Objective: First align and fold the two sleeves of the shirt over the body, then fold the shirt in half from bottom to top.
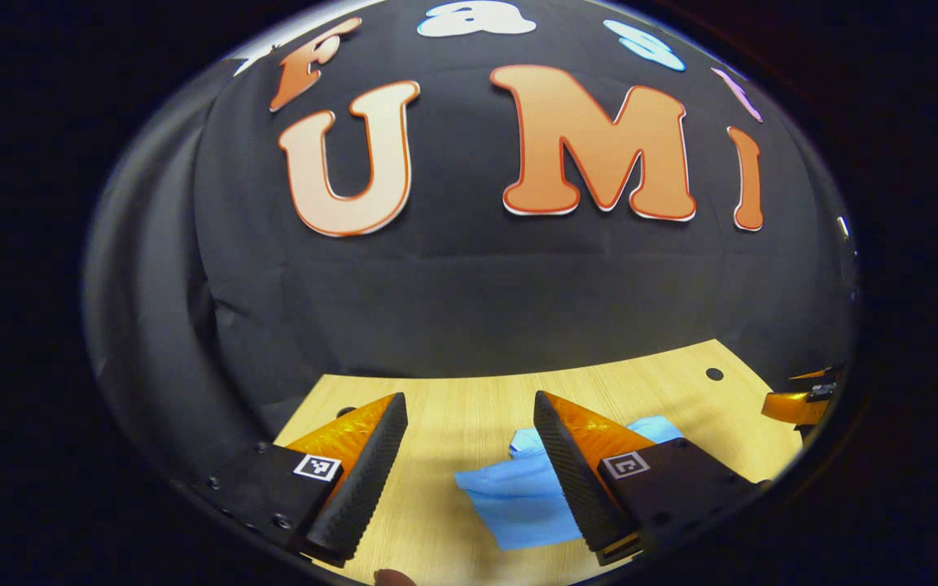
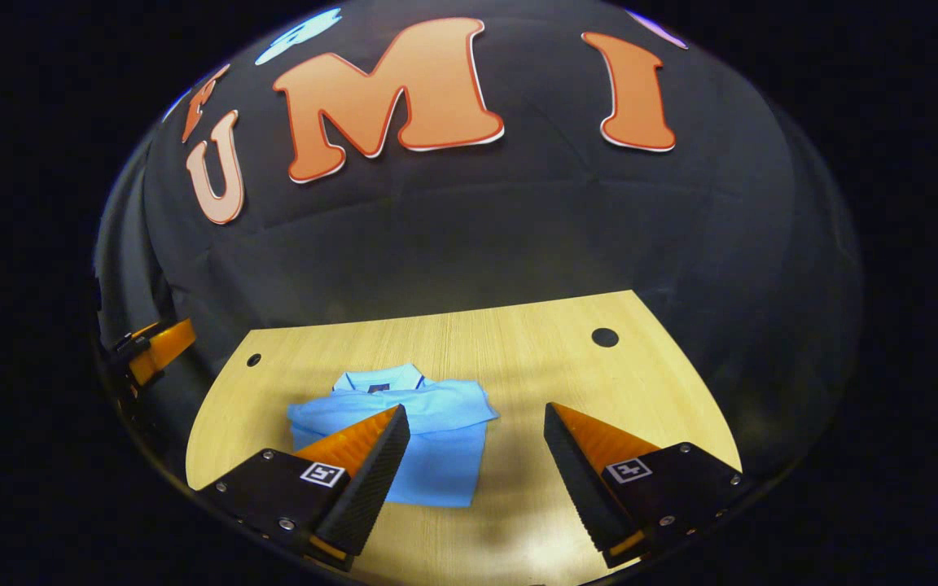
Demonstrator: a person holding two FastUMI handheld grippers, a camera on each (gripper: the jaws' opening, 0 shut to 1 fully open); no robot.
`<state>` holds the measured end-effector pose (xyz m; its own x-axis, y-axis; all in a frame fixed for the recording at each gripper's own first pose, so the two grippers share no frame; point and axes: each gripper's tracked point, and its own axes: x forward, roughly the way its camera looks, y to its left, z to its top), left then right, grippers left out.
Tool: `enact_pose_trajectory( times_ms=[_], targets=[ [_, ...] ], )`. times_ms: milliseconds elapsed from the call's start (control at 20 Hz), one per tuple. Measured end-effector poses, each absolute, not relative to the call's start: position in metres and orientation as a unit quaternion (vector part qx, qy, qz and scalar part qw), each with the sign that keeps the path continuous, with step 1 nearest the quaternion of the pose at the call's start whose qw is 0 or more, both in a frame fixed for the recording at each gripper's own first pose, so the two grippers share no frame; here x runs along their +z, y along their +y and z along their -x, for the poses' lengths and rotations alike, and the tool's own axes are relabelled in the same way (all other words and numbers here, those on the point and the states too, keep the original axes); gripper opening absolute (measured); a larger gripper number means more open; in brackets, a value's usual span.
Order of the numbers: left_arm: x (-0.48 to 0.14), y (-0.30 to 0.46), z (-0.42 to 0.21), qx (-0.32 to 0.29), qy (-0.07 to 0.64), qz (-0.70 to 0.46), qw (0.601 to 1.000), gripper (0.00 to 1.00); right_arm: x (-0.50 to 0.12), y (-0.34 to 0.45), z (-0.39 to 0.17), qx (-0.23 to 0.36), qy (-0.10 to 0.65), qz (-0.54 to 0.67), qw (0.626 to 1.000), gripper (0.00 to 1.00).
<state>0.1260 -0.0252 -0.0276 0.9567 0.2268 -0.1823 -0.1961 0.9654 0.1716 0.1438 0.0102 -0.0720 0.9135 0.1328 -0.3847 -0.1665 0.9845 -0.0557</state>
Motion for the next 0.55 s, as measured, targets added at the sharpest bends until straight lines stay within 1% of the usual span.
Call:
enact_pose_trajectory(
  times_ms=[200,350,500,550],
  targets=[
    [-0.019,-0.045,-0.074,0.12,0.072,-0.064,0.988,1.0,-0.063,-0.014,-0.106,0.092,0.18,0.034,0.979,1.0],
    [-0.009,-0.067,-0.04,0.117,0.031,-0.063,0.991,1.0,-0.057,-0.028,-0.084,0.103,0.173,0.036,0.979,0.99],
    [-0.009,-0.075,-0.015,0.139,0.021,-0.068,0.988,0.99,-0.054,-0.035,-0.069,0.117,0.165,0.035,0.979,0.99],
    [-0.009,-0.077,-0.008,0.14,0.021,-0.064,0.988,1.0,-0.053,-0.036,-0.065,0.119,0.163,0.038,0.979,0.99]
  ],
)
